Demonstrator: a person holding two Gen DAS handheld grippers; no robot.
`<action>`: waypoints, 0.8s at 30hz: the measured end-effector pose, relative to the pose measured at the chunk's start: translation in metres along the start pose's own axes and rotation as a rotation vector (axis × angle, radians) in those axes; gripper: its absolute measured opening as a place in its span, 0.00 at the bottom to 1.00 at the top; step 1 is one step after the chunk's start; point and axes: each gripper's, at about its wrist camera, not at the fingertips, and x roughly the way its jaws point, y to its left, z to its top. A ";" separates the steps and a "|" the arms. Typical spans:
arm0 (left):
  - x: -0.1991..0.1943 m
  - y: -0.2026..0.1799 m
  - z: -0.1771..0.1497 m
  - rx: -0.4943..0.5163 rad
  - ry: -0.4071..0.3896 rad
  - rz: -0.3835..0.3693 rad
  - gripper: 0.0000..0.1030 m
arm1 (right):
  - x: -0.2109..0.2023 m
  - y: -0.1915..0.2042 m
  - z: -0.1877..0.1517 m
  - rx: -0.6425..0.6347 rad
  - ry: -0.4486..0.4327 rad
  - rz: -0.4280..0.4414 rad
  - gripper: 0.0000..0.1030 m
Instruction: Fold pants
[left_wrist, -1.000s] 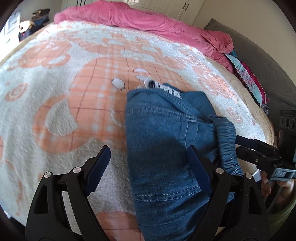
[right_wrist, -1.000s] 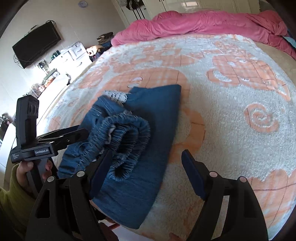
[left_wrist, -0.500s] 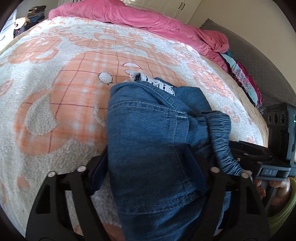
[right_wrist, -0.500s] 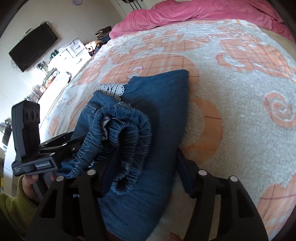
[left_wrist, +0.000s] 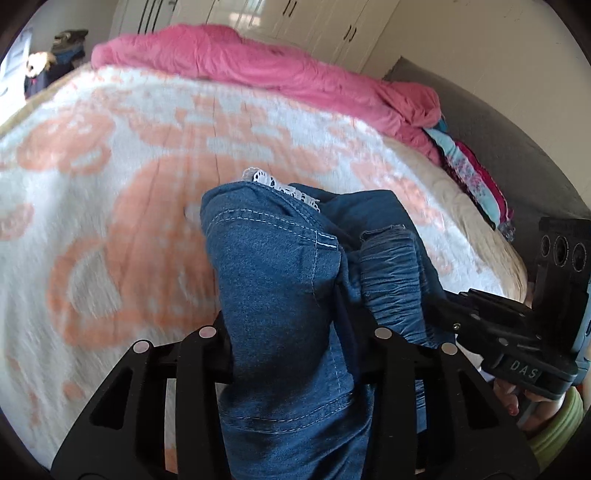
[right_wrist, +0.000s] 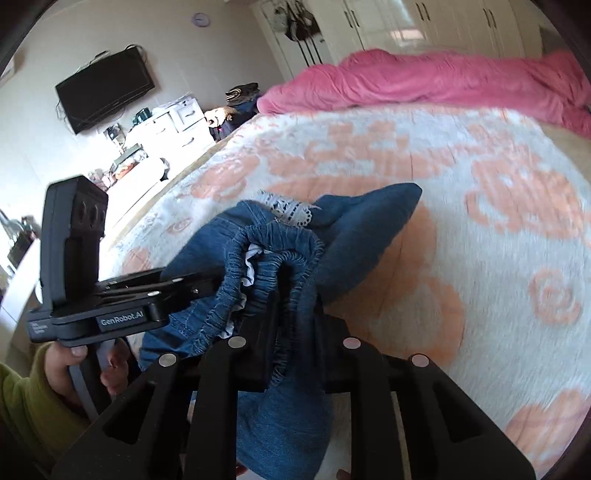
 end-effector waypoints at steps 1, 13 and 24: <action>0.000 0.000 0.006 0.000 -0.007 -0.001 0.31 | 0.000 0.001 0.008 -0.022 -0.008 -0.015 0.16; 0.023 0.016 0.059 0.014 -0.055 0.053 0.31 | 0.039 -0.014 0.062 -0.051 -0.036 -0.075 0.16; 0.063 0.041 0.052 -0.014 0.005 0.070 0.35 | 0.081 -0.037 0.059 0.016 0.041 -0.096 0.18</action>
